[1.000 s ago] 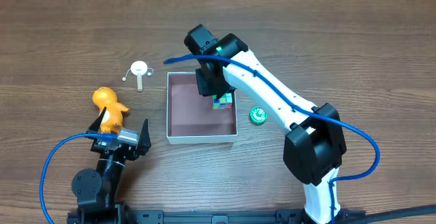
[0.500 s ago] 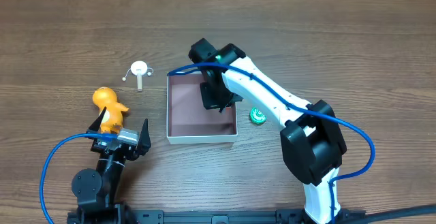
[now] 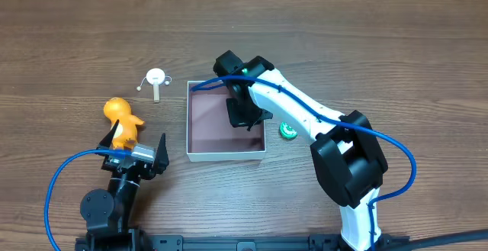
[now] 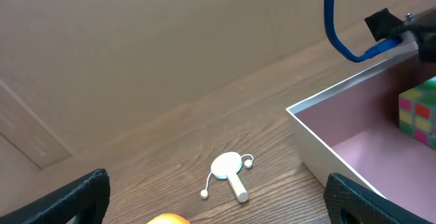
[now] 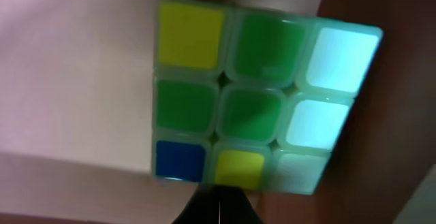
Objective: Pack container
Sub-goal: 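Carry the cube with the right gripper into the box and lower it, then open the right gripper and lift away from the box, then move the right gripper to the plush duck and grasp it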
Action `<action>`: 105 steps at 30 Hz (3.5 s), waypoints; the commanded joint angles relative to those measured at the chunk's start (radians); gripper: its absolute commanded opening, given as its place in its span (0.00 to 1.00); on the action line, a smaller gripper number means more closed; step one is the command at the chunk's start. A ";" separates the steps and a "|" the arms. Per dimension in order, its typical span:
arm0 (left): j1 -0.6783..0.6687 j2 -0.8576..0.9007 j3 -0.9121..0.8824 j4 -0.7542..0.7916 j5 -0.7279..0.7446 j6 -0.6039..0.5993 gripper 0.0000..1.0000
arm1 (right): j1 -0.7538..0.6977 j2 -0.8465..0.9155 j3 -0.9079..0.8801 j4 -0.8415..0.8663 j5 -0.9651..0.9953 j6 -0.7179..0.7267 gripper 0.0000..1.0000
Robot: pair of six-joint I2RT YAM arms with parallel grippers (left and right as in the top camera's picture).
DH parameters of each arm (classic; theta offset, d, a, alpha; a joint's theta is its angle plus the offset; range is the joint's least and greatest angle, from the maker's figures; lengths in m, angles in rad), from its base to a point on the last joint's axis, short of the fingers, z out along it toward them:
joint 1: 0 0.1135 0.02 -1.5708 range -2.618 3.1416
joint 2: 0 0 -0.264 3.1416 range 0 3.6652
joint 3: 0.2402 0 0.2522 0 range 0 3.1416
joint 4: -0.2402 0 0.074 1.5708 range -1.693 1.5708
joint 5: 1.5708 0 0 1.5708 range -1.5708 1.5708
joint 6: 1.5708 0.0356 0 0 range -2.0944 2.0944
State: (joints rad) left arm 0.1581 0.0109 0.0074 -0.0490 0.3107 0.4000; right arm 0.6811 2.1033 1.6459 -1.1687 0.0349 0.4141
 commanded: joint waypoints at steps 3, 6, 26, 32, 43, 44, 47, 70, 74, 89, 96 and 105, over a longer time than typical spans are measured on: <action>0.005 -0.005 -0.003 0.001 0.000 0.004 1.00 | -0.002 -0.014 -0.004 0.013 0.035 -0.020 0.04; 0.005 -0.005 -0.003 0.001 0.000 0.004 1.00 | -0.002 -0.014 -0.004 0.013 0.054 -0.026 0.04; 0.005 -0.005 -0.003 0.001 0.000 0.004 1.00 | -0.002 -0.014 -0.004 0.047 0.096 -0.026 0.04; 0.005 -0.005 -0.003 0.001 0.001 0.004 1.00 | -0.002 -0.014 -0.003 0.043 0.096 -0.026 0.04; 0.005 -0.005 -0.003 0.001 0.000 0.004 1.00 | -0.002 -0.014 -0.001 0.068 0.096 -0.029 0.05; 0.005 -0.005 -0.003 0.001 0.000 0.004 1.00 | -0.002 -0.014 -0.001 0.066 0.096 -0.029 0.05; 0.005 -0.005 -0.003 0.001 0.000 0.004 1.00 | -0.002 -0.014 0.010 0.046 0.096 -0.029 0.04; 0.005 -0.005 -0.003 0.001 0.000 0.004 1.00 | -0.090 -0.168 0.990 -0.525 0.320 -0.126 0.19; 0.005 -0.005 -0.003 0.001 0.001 0.004 1.00 | -0.282 -0.325 0.760 -0.525 0.179 -0.122 0.18; 0.005 -0.005 -0.003 0.001 0.000 0.004 1.00 | -0.585 -0.541 -0.179 -0.283 -0.051 -0.062 0.19; 0.005 -0.005 -0.003 0.001 0.001 0.004 1.00 | -0.585 -0.541 -0.311 -0.248 0.159 0.024 0.25; 0.005 -0.005 -0.003 0.001 0.000 0.004 1.00 | -0.587 -0.541 -0.488 -0.106 0.066 -0.024 0.36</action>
State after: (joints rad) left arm 0.1581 0.0113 0.0074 -0.0486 0.3107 0.4000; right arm 0.0986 1.5772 1.1610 -1.2884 0.1169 0.3920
